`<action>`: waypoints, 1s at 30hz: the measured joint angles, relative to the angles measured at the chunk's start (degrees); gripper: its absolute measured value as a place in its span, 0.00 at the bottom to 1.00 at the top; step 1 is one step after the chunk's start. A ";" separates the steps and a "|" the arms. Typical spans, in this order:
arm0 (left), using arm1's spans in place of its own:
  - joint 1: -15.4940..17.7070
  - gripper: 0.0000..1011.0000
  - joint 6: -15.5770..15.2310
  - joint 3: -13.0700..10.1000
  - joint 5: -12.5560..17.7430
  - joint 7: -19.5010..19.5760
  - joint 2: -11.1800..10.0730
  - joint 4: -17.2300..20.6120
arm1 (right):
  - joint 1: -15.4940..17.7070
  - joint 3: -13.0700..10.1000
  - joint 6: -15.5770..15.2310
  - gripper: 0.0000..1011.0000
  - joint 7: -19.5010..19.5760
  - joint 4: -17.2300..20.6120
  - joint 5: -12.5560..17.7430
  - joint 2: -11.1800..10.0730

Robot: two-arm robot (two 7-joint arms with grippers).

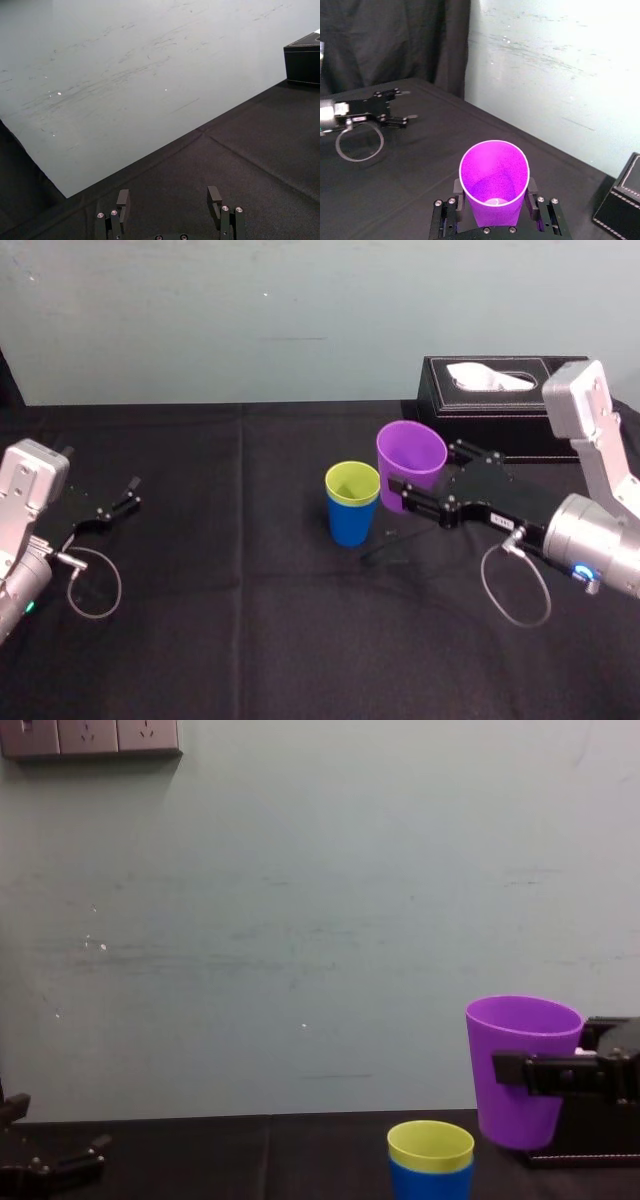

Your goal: Stack the three plastic cups sequentially using one hand.

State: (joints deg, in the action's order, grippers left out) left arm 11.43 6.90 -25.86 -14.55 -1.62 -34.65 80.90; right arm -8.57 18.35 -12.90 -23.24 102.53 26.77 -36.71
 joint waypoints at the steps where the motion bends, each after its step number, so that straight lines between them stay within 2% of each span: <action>1: 0.00 1.00 0.00 0.00 0.00 0.00 0.00 0.00 | -0.37 0.12 -0.13 0.71 0.12 -0.30 -0.17 0.22; 12: 0.00 1.00 0.00 0.00 0.00 0.00 0.00 0.00 | -5.02 2.49 -1.66 0.71 0.58 -4.50 -2.12 3.53; 30: 0.00 1.00 0.00 0.00 0.00 0.00 0.00 0.00 | -9.45 5.16 -1.68 0.71 0.18 -9.43 -5.28 7.30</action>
State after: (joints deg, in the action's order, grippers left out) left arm 11.43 6.91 -25.86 -14.55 -1.62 -34.64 80.90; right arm -18.02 23.52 -14.58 -23.06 93.09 21.49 -29.41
